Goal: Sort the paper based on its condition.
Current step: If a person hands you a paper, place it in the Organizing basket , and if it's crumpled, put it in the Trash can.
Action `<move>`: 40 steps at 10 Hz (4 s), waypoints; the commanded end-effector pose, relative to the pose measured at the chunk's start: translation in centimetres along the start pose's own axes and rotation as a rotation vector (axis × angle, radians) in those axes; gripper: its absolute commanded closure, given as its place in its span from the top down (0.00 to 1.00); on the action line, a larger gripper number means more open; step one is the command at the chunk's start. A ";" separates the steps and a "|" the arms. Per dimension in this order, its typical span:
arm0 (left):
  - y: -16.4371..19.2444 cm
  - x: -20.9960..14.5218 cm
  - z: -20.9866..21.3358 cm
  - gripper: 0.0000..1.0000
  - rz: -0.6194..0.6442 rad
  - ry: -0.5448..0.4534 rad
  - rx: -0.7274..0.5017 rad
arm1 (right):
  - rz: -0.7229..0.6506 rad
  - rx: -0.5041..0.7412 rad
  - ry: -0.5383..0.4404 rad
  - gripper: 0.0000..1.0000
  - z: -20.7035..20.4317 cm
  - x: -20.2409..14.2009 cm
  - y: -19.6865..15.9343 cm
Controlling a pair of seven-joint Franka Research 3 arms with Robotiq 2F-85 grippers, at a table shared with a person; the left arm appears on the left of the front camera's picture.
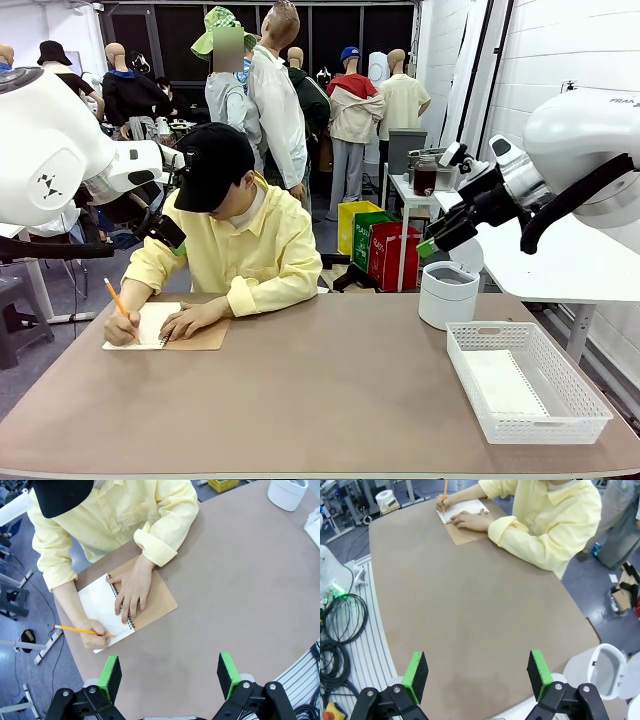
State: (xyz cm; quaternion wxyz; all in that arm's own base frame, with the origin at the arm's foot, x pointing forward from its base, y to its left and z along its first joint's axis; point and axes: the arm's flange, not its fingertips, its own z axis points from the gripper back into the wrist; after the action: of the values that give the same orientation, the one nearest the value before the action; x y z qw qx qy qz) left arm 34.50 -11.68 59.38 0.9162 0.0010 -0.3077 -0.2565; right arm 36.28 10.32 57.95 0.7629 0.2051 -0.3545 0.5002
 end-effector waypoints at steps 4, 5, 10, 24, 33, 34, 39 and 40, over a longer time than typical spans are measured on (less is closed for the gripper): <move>0.0 0.0 0.1 1.00 0.001 0.005 -0.004 | 0.002 0.010 -0.011 1.00 -0.1 0.0 0.1; 0.0 0.0 0.1 1.00 0.001 0.005 -0.004 | 0.002 0.010 -0.011 1.00 -0.1 0.0 0.1; 0.0 0.0 0.1 1.00 0.001 0.005 -0.004 | 0.002 0.010 -0.011 1.00 -0.1 0.0 0.1; 0.0 0.0 0.1 1.00 0.001 0.005 -0.004 | 0.002 0.010 -0.011 1.00 -0.1 0.0 0.1; 0.0 0.0 0.1 1.00 0.001 0.005 -0.004 | 0.002 0.010 -0.011 1.00 -0.1 0.0 0.1; 0.0 0.0 0.1 1.00 0.001 0.005 -0.004 | 0.002 0.010 -0.011 1.00 -0.1 0.0 0.1; 0.0 0.0 0.1 1.00 0.001 0.005 -0.004 | 0.002 0.010 -0.011 1.00 -0.1 0.0 0.1; 0.0 0.0 0.1 1.00 0.001 0.005 -0.004 | 0.002 0.010 -0.011 1.00 -0.1 0.0 0.1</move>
State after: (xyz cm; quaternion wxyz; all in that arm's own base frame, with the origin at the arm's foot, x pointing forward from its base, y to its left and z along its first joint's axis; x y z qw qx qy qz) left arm 34.50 -11.68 59.38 0.9162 0.0010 -0.3077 -0.2565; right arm 36.23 10.38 57.94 0.7633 0.2043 -0.3528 0.5012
